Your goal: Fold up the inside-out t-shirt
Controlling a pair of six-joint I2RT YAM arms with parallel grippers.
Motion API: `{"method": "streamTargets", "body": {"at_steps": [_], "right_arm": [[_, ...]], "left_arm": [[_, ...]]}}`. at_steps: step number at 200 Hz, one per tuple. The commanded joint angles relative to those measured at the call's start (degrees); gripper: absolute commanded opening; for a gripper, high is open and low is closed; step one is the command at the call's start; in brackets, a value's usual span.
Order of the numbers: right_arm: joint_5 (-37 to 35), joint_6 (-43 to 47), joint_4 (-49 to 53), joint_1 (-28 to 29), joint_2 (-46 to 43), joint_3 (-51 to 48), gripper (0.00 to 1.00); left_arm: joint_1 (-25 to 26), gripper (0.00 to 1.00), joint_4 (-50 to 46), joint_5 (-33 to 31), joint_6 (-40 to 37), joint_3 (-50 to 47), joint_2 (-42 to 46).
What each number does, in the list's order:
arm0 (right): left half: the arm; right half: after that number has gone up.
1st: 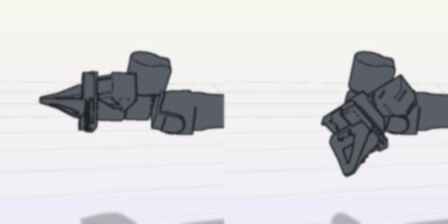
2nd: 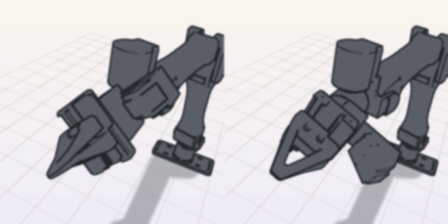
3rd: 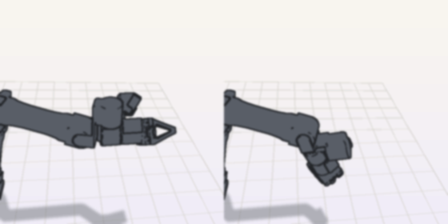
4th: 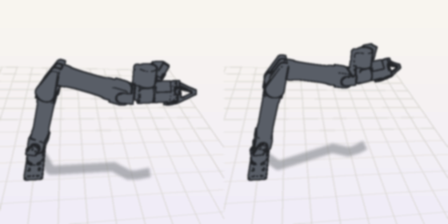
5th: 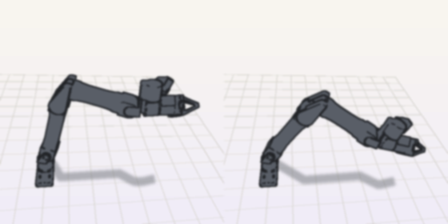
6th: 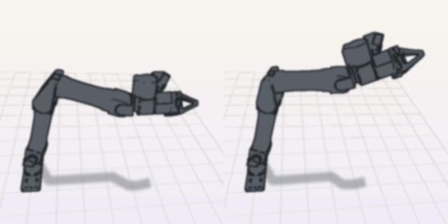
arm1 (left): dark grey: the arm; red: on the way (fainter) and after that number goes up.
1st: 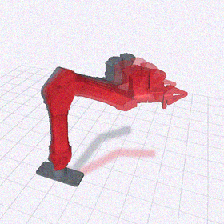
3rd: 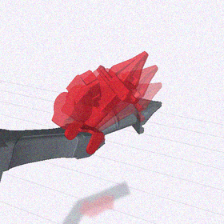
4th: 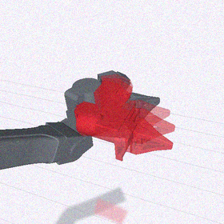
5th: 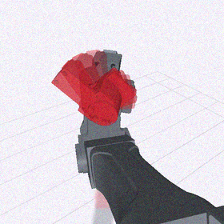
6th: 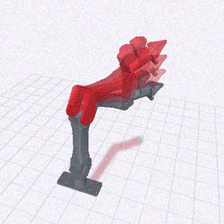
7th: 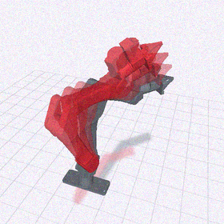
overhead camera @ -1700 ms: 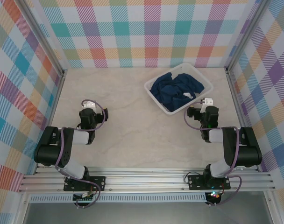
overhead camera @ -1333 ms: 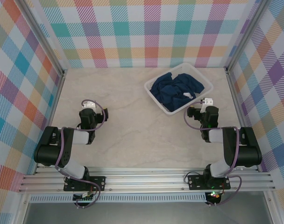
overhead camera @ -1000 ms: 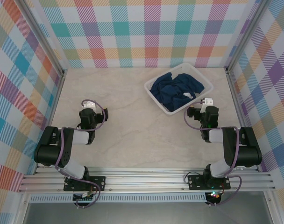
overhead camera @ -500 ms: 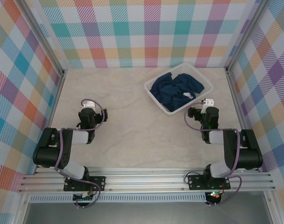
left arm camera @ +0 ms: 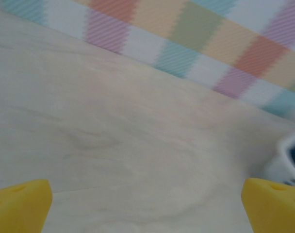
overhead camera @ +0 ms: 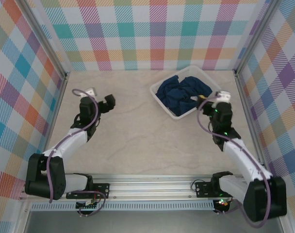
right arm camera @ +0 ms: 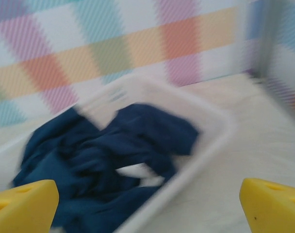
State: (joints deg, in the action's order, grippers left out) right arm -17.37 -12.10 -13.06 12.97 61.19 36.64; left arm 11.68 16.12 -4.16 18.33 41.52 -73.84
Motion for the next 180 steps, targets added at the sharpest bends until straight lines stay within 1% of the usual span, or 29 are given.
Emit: {"method": "streamTargets", "body": {"at_steps": [1, 19, 31, 68, 94, 109, 134, 153, 168, 180], "right_arm": [[5.7, 4.2, 10.5, 5.8, 7.3, 5.9, 0.97], [7.6, 5.7, 14.1, 6.7, 14.9, 12.0, 0.99], [6.3, 7.1, 18.5, 6.7, 21.1, 18.0, 1.00], [3.9, 12.3, 30.8, 6.2, 39.2, 35.7, 1.00], [7.0, 12.8, 39.3, 4.7, 48.3, 46.0, 1.00], [8.0, 13.1, 42.5, 3.9, 52.6, 50.9, 1.00], [9.8, 10.5, 48.5, 2.8, 61.1, 61.1, 1.00], [13.3, 6.8, 53.7, 2.3, 67.8, 69.6, 0.93], [14.8, 4.3, 55.9, 2.3, 71.8, 73.8, 0.91], [15.1, 2.7, 56.9, 2.2, 74.2, 76.2, 0.87]], "left_arm": [[7.1, 0.99, -5.5, 4.5, 1.0, 5.3, -3.4], [10.6, 0.98, -7.6, 3.2, -0.8, 7.6, -5.8], [11.8, 0.98, -8.3, 2.7, -0.9, 8.1, -6.8], [12.1, 0.98, -10.4, 2.4, -0.4, 8.4, -7.6], [12.1, 0.98, -12.0, 1.6, -0.7, 8.2, -6.4], [12.1, 0.98, -12.4, 1.3, -0.8, 7.8, -5.8], [12.1, 0.99, -12.7, 0.7, -0.9, 7.5, -5.5], [12.1, 0.99, -13.2, 0.5, -1.0, 7.6, -5.2], [12.1, 0.99, -13.5, -0.1, -1.2, 7.2, -4.6], [12.1, 0.99, -13.8, -0.8, -1.4, 6.9, -4.1]]}}
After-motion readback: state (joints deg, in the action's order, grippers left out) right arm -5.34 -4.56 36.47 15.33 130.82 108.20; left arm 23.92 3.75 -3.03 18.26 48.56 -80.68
